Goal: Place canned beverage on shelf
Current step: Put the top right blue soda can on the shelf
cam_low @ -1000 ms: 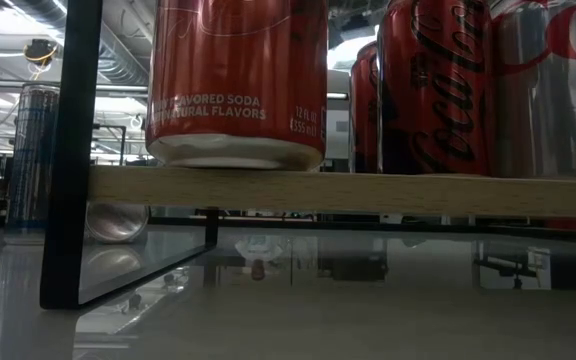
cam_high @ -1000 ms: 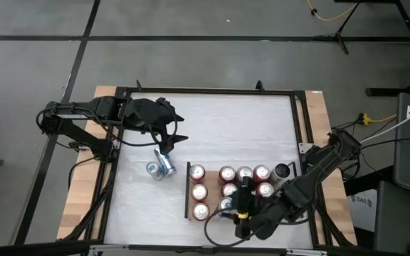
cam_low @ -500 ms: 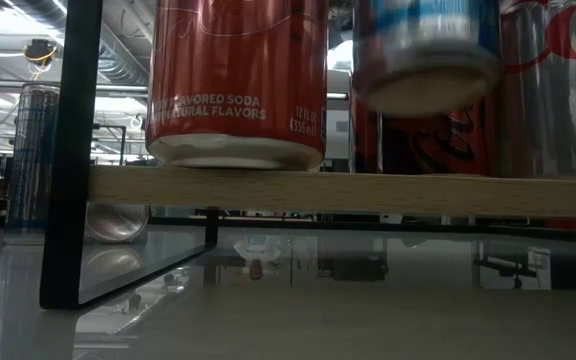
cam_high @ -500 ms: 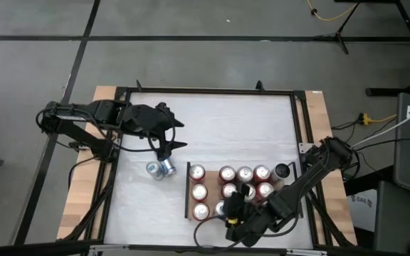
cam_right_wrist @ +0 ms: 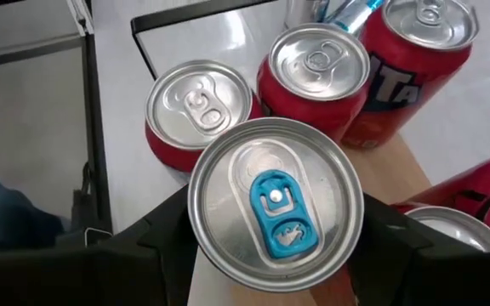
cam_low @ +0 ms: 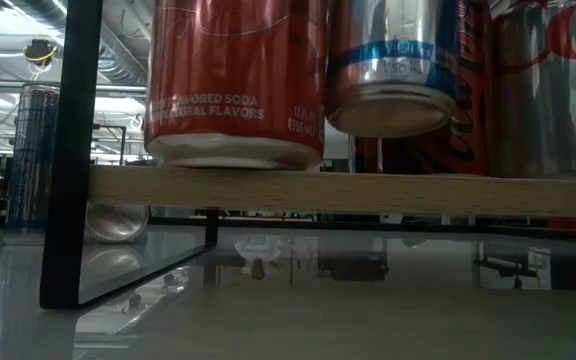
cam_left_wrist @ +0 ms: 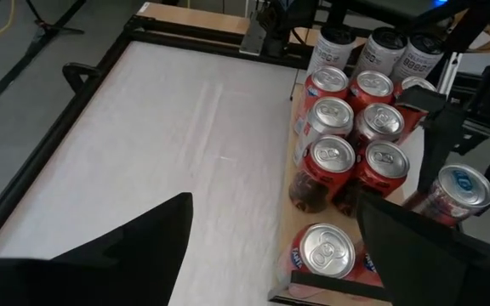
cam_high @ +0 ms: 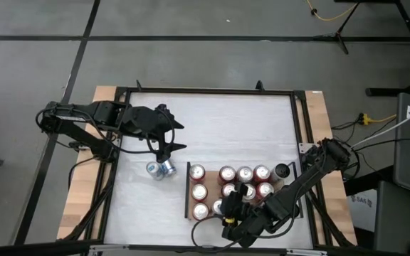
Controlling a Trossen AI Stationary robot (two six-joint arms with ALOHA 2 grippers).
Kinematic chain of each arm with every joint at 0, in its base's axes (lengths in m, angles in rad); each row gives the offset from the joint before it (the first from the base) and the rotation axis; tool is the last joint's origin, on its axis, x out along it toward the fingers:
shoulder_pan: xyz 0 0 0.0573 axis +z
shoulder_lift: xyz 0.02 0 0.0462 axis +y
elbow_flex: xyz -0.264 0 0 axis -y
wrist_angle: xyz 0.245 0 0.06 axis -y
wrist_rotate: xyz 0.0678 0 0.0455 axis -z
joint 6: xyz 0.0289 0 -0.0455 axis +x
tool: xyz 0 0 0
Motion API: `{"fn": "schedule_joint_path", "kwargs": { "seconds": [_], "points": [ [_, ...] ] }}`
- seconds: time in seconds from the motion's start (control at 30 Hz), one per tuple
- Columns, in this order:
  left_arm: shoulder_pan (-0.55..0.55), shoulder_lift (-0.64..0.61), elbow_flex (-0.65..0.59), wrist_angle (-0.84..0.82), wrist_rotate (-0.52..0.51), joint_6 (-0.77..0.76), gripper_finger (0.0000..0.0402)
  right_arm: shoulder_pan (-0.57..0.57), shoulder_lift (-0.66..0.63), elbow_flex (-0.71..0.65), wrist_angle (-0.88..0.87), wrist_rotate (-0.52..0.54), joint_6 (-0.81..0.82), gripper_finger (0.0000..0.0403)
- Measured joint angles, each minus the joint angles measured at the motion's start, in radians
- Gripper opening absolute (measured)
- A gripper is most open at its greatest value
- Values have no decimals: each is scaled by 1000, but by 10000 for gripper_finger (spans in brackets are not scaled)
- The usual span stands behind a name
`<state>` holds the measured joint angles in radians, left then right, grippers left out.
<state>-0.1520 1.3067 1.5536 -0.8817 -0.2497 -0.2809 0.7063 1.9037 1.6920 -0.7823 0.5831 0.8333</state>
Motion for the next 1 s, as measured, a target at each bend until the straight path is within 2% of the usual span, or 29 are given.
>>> {"fn": "schedule_joint_path", "kwargs": {
  "seconds": [0.57, 1.0],
  "points": [
    [0, 0, 0, 1, -1, 1, 322, -7, 58, 0, 30, 1, -2, 223],
    [0, 0, 0, 1, 0, 2, 322, -15, 58, 1, 29, -36, -2, 223]
  ]
}}
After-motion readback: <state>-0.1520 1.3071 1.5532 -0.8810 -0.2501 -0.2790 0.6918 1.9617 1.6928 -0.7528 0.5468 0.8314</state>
